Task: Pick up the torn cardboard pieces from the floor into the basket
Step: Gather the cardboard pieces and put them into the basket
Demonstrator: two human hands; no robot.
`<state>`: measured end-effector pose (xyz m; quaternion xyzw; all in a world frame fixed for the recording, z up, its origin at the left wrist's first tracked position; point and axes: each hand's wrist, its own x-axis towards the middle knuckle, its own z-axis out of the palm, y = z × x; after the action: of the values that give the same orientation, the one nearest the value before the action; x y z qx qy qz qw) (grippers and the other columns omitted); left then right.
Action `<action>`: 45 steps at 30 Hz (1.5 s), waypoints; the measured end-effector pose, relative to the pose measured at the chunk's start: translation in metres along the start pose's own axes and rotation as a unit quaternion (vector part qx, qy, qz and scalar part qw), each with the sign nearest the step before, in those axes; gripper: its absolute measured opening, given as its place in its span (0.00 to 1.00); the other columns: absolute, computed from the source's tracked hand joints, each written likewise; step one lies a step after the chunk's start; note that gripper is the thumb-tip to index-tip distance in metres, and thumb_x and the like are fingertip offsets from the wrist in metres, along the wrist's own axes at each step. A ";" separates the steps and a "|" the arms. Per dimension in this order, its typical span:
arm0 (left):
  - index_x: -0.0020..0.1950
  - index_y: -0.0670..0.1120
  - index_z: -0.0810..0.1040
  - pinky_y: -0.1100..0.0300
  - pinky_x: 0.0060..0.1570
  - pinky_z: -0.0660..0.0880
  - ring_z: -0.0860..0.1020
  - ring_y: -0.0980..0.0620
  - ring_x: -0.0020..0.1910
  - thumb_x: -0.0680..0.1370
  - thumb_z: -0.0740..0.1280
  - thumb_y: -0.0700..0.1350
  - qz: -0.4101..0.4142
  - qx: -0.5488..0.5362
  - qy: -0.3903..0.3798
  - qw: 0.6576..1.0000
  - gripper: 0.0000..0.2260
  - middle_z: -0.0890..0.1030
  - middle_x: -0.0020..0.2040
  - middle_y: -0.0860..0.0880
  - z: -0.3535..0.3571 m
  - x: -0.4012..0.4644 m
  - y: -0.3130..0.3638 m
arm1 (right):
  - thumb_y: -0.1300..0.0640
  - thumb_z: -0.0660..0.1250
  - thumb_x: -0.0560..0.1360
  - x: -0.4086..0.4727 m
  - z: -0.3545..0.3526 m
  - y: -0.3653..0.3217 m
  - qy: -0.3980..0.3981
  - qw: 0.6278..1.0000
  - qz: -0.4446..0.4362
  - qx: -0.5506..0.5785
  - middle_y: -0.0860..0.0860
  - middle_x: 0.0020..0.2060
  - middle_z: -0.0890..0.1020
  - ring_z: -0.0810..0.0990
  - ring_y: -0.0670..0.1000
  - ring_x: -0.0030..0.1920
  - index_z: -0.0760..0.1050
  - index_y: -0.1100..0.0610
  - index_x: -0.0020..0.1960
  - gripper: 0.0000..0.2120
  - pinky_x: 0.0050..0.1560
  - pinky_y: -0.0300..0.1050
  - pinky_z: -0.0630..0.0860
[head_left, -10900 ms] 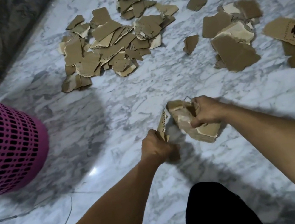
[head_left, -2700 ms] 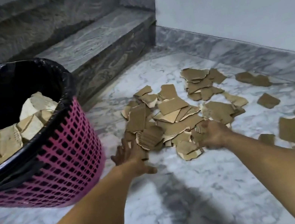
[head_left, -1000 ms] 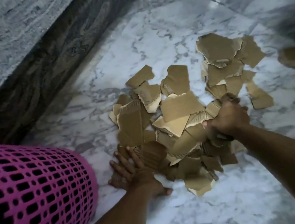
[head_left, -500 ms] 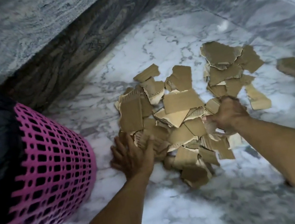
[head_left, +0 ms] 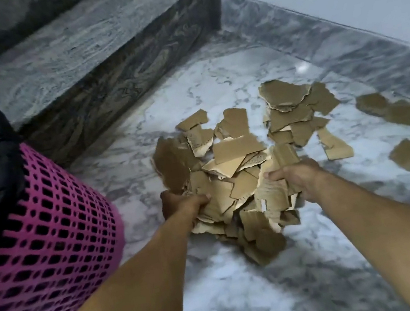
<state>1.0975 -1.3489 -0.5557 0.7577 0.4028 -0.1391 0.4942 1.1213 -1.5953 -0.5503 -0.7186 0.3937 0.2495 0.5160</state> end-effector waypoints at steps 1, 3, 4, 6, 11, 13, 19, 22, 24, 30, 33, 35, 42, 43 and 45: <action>0.57 0.43 0.73 0.53 0.56 0.78 0.80 0.45 0.51 0.56 0.82 0.47 -0.004 -0.010 -0.012 1.000 0.34 0.81 0.53 0.47 0.002 -0.001 0.000 | 0.60 0.83 0.59 -0.001 0.002 0.001 -0.016 1.000 0.004 0.002 0.56 0.45 0.85 0.84 0.57 0.44 0.81 0.64 0.52 0.24 0.40 0.46 0.79; 0.55 0.44 0.76 0.54 0.54 0.79 0.81 0.46 0.48 0.60 0.81 0.45 -0.013 -0.022 -0.053 0.998 0.26 0.82 0.49 0.48 0.006 -0.001 -0.002 | 0.57 0.84 0.56 -0.002 0.007 0.003 -0.037 0.999 0.006 0.020 0.57 0.47 0.85 0.83 0.60 0.49 0.81 0.63 0.52 0.27 0.48 0.52 0.80; 0.54 0.44 0.77 0.53 0.54 0.79 0.82 0.46 0.47 0.60 0.80 0.45 -0.021 -0.029 -0.089 0.995 0.25 0.83 0.48 0.47 0.009 0.000 -0.003 | 0.56 0.84 0.56 -0.003 0.010 0.002 -0.043 0.999 0.005 0.029 0.57 0.47 0.85 0.83 0.60 0.50 0.81 0.62 0.53 0.28 0.46 0.52 0.80; 0.58 0.43 0.78 0.48 0.55 0.79 0.83 0.45 0.48 0.53 0.82 0.51 -0.051 -0.048 -0.153 0.986 0.36 0.84 0.50 0.45 0.021 0.019 -0.018 | 0.54 0.84 0.56 -0.003 0.016 0.002 -0.052 0.998 0.001 0.041 0.56 0.48 0.85 0.83 0.60 0.50 0.80 0.60 0.54 0.29 0.47 0.56 0.82; 0.63 0.44 0.75 0.48 0.58 0.78 0.81 0.44 0.53 0.62 0.80 0.42 -0.028 -0.020 -0.133 0.990 0.31 0.82 0.55 0.45 0.007 -0.002 -0.004 | 0.57 0.83 0.61 -0.005 0.017 0.002 -0.039 0.996 -0.010 0.079 0.56 0.46 0.86 0.84 0.60 0.49 0.80 0.59 0.54 0.25 0.52 0.60 0.81; 0.64 0.43 0.74 0.50 0.60 0.77 0.80 0.44 0.56 0.67 0.77 0.37 -0.031 -0.019 -0.120 0.992 0.27 0.80 0.58 0.45 -0.005 -0.009 0.004 | 0.59 0.82 0.62 -0.008 0.006 0.000 -0.022 0.995 -0.009 0.097 0.56 0.46 0.86 0.84 0.61 0.48 0.79 0.59 0.52 0.20 0.51 0.60 0.82; 0.64 0.40 0.75 0.49 0.62 0.75 0.79 0.42 0.56 0.68 0.76 0.35 -0.012 -0.021 -0.115 0.993 0.26 0.81 0.59 0.43 -0.030 -0.023 0.034 | 0.61 0.79 0.66 -0.030 -0.043 -0.018 -0.034 0.994 -0.030 0.097 0.58 0.42 0.86 0.86 0.58 0.40 0.80 0.60 0.54 0.17 0.33 0.48 0.80; 0.64 0.38 0.73 0.48 0.65 0.73 0.78 0.41 0.60 0.70 0.74 0.32 0.000 -0.028 -0.137 0.990 0.24 0.80 0.59 0.40 -0.039 -0.036 0.057 | 0.64 0.77 0.68 -0.054 -0.065 -0.035 -0.036 0.994 -0.043 0.094 0.59 0.42 0.85 0.84 0.59 0.40 0.78 0.59 0.49 0.12 0.31 0.50 0.80; 0.57 0.39 0.76 0.49 0.64 0.74 0.79 0.42 0.57 0.70 0.75 0.33 0.013 -0.038 -0.142 0.989 0.18 0.81 0.56 0.41 -0.048 -0.046 0.074 | 0.63 0.78 0.67 -0.069 -0.078 -0.045 -0.048 0.994 -0.046 0.092 0.61 0.44 0.85 0.85 0.60 0.41 0.79 0.60 0.50 0.14 0.32 0.52 0.81; 0.56 0.37 0.78 0.50 0.53 0.80 0.83 0.43 0.49 0.65 0.78 0.34 0.083 -0.042 -0.141 0.986 0.21 0.83 0.52 0.39 -0.084 -0.073 0.117 | 0.62 0.78 0.66 -0.117 -0.096 -0.077 -0.080 0.993 -0.061 0.053 0.61 0.46 0.86 0.85 0.60 0.43 0.80 0.62 0.54 0.18 0.40 0.54 0.82; 0.49 0.41 0.77 0.65 0.32 0.79 0.79 0.51 0.36 0.70 0.73 0.31 0.120 -0.044 -0.131 0.983 0.11 0.82 0.46 0.42 -0.113 -0.096 0.138 | 0.63 0.77 0.68 -0.149 -0.093 -0.094 -0.093 0.991 -0.080 0.062 0.61 0.44 0.85 0.84 0.60 0.40 0.80 0.61 0.52 0.14 0.37 0.56 0.81; 0.48 0.42 0.78 0.68 0.29 0.77 0.78 0.52 0.35 0.71 0.73 0.32 0.145 -0.041 -0.126 0.981 0.11 0.81 0.45 0.43 -0.136 -0.108 0.149 | 0.62 0.78 0.66 -0.170 -0.088 -0.106 -0.094 0.989 -0.103 0.056 0.62 0.46 0.84 0.84 0.61 0.43 0.80 0.61 0.52 0.16 0.42 0.60 0.82; 0.55 0.41 0.79 0.46 0.53 0.80 0.83 0.42 0.49 0.67 0.77 0.35 0.175 -0.057 -0.070 0.980 0.19 0.83 0.50 0.41 -0.239 -0.151 0.172 | 0.61 0.79 0.63 -0.262 -0.030 -0.158 -0.130 0.973 -0.183 0.047 0.61 0.45 0.85 0.84 0.61 0.45 0.80 0.62 0.55 0.21 0.56 0.65 0.78; 0.56 0.42 0.78 0.45 0.52 0.80 0.83 0.42 0.48 0.66 0.78 0.36 0.175 -0.061 -0.058 0.981 0.20 0.83 0.50 0.41 -0.256 -0.155 0.171 | 0.62 0.77 0.66 -0.272 -0.019 -0.165 -0.135 0.971 -0.193 0.041 0.60 0.43 0.85 0.84 0.60 0.43 0.80 0.62 0.56 0.19 0.55 0.63 0.79; 0.56 0.41 0.77 0.43 0.50 0.80 0.84 0.41 0.46 0.67 0.77 0.36 0.168 -0.071 -0.035 0.983 0.20 0.83 0.49 0.40 -0.293 -0.161 0.164 | 0.62 0.77 0.67 -0.296 0.005 -0.178 -0.154 0.964 -0.215 0.033 0.59 0.41 0.85 0.85 0.58 0.41 0.79 0.62 0.56 0.19 0.50 0.61 0.81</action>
<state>1.0633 -1.2036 -0.2149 0.7725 0.2608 -0.0516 0.5766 1.1009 -1.4708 -0.2286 -0.7219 0.1533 0.2275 0.6352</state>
